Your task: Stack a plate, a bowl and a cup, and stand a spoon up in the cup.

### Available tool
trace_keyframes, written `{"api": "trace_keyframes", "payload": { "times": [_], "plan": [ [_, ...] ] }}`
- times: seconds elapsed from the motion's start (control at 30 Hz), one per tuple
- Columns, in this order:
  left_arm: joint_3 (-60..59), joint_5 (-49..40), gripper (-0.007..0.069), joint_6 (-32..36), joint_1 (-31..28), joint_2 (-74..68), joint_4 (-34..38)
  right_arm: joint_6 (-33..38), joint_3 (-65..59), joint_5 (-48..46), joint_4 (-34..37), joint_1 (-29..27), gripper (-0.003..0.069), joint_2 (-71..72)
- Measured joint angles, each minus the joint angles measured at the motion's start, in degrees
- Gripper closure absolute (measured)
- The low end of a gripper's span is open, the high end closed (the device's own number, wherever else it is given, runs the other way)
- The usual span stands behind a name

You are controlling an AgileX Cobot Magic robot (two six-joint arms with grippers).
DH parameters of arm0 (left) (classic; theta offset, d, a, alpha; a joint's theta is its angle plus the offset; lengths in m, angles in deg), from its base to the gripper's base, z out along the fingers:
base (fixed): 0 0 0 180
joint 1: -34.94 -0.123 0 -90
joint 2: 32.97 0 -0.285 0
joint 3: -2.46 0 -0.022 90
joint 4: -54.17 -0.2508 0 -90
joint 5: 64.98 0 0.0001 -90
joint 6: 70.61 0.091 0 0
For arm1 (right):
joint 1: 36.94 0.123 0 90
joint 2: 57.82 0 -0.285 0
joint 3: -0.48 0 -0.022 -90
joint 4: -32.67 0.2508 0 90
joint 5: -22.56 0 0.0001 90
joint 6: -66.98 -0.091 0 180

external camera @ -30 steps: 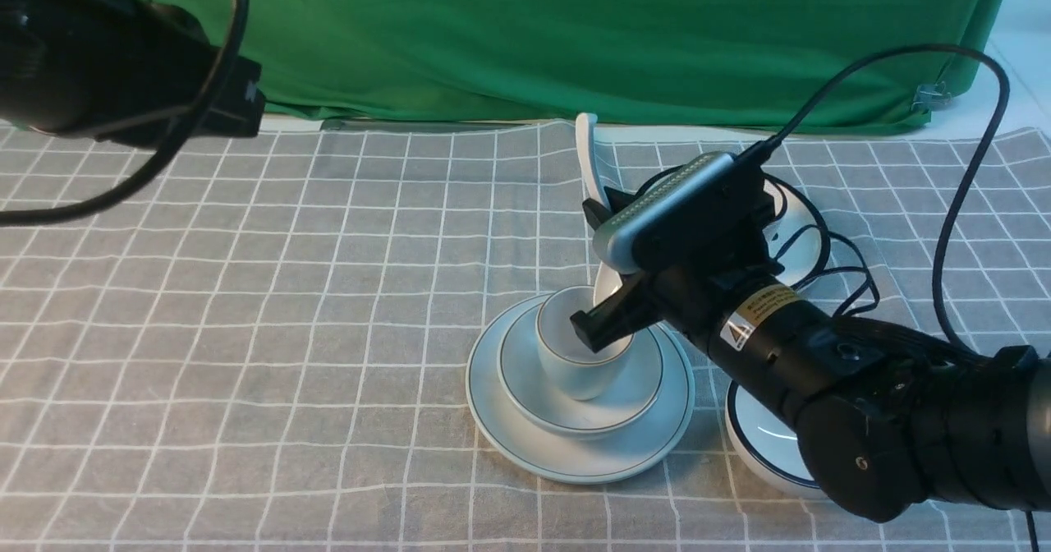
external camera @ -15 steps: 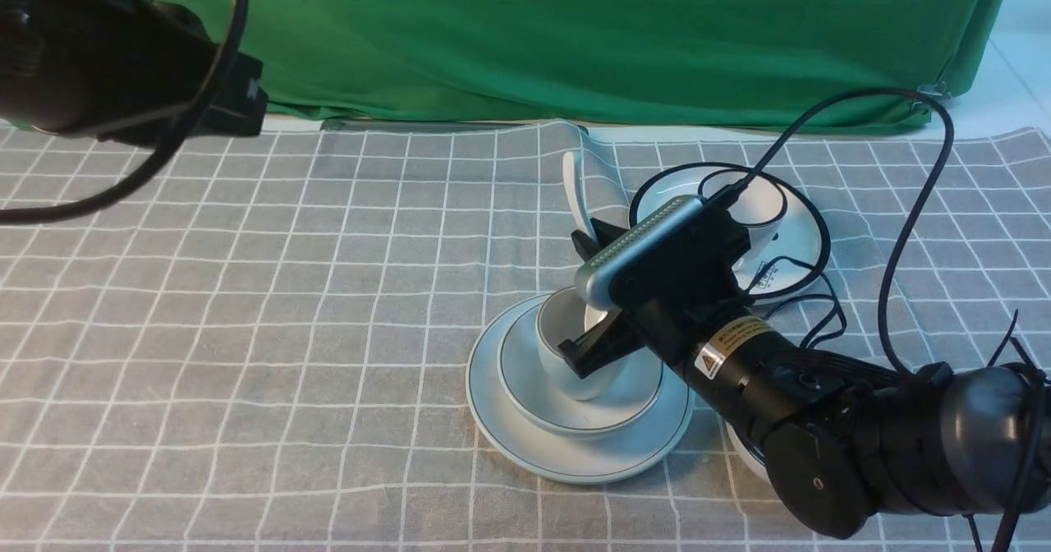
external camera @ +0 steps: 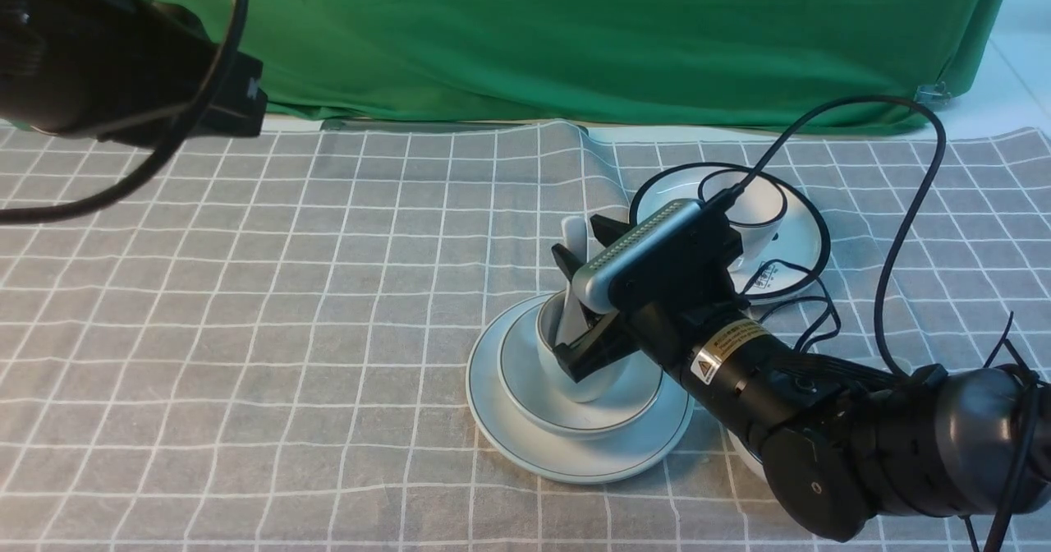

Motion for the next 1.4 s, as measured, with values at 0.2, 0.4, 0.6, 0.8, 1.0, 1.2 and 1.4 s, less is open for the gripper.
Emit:
{"api": "trace_keyframes", "payload": {
  "times": [0.2, 0.4, 0.6, 0.8, 1.0, 1.2, 1.4],
  "plan": [
    [0.0, -0.7, 0.0609, -0.2, 0.0, 0.0, 0.0, 2.5, -0.1, -11.8, 0.0, 1.7, 0.0310, 8.0],
    [0.0, -0.9, 0.0609, -0.4, 0.0, 0.0, 0.1, 3.4, -0.1, -27.0, 1.3, 1.9, 0.0310, 21.1],
    [0.0, -0.9, 0.0609, 0.5, 0.0, 0.8, 0.1, 3.5, 0.0, -38.3, 3.9, 1.9, 0.0343, 33.0],
    [-0.6, -1.1, 0.0609, 0.9, 0.0, 5.5, 0.1, 2.8, 2.2, -52.2, 4.7, 0.4, 0.0558, 41.2],
    [-6.3, -0.8, 0.0609, 0.9, 0.0, 17.5, 0.1, -3.3, 5.8, -67.6, 4.8, -4.8, 0.0640, 52.3],
    [-17.8, 2.0, 0.0609, 0.9, 0.0, 32.6, 0.4, -4.1, 5.8, -72.5, 4.8, -8.9, 0.0640, 62.5],
    [-30.3, 7.7, 0.0609, 0.7, 0.0, 44.2, 0.4, -4.5, 4.3, -75.5, 4.5, -10.9, 0.0640, 72.4]
  ]
}}
